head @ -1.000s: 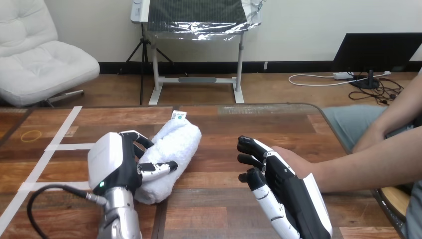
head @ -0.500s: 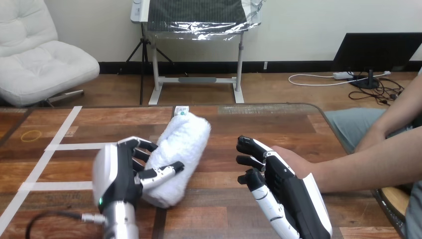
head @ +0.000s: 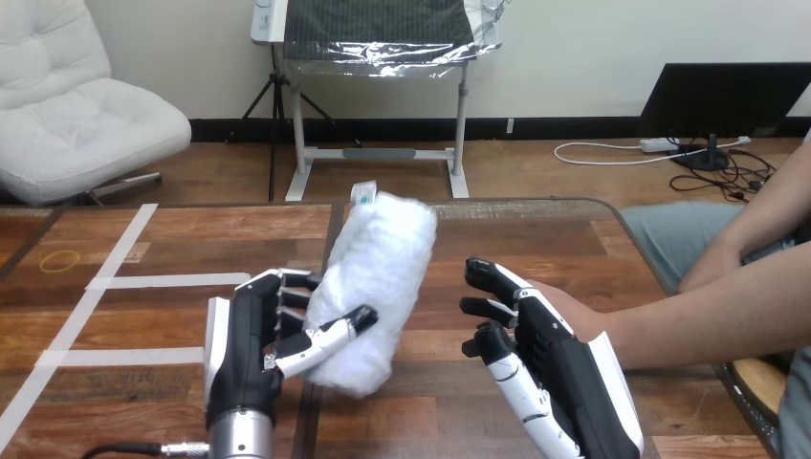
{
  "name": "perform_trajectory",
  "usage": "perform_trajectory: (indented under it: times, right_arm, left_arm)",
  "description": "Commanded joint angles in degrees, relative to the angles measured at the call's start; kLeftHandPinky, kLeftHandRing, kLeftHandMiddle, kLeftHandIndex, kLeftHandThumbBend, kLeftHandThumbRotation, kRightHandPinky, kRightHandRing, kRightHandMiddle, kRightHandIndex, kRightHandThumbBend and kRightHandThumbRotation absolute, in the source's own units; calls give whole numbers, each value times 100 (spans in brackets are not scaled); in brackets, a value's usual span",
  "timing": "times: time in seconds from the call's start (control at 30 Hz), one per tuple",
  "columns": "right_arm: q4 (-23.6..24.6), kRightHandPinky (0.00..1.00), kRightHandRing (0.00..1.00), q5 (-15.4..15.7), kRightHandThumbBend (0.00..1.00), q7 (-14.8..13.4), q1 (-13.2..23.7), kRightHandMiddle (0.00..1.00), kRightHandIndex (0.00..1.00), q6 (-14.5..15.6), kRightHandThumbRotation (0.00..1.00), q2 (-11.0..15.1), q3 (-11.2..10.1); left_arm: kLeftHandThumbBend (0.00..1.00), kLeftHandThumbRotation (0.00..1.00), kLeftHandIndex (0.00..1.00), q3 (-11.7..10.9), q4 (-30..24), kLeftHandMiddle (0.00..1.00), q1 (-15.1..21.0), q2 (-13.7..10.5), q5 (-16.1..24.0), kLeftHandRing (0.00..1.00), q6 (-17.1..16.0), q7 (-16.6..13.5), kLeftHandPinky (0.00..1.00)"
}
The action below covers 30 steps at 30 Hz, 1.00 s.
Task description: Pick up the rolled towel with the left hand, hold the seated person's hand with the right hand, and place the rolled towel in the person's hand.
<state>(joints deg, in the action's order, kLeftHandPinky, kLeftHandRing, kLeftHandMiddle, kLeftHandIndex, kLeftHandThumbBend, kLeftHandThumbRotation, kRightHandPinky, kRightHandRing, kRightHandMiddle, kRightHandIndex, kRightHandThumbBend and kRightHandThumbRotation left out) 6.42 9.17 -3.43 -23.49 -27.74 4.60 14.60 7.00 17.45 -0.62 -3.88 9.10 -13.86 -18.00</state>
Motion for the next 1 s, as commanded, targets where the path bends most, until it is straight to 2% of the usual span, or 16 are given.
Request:
perform_trajectory:
  times: [0.0,0.47,0.8,0.97]
  right_arm:
    - [-4,61,80,-3,62,-84,333,87,85,-123,83,-203,-93]
    - [6,62,80,-88,64,-67,356,86,85,-101,83,-182,-108]
    - [1,65,81,-60,63,-68,418,86,88,-142,83,-104,-222]
    - [-23,72,85,21,61,-139,474,89,90,-187,80,-78,-352]
  left_arm:
    - [68,5,49,-148,-670,44,216,161,-189,40,-438,123,35]
    - [70,6,49,-226,-1141,43,-82,584,-755,40,-746,547,35]
    - [70,3,49,-236,-1234,43,-220,788,-1451,39,-1116,1150,34]
    - [70,1,49,-233,-1221,43,-255,821,-1679,39,-1264,1405,34]
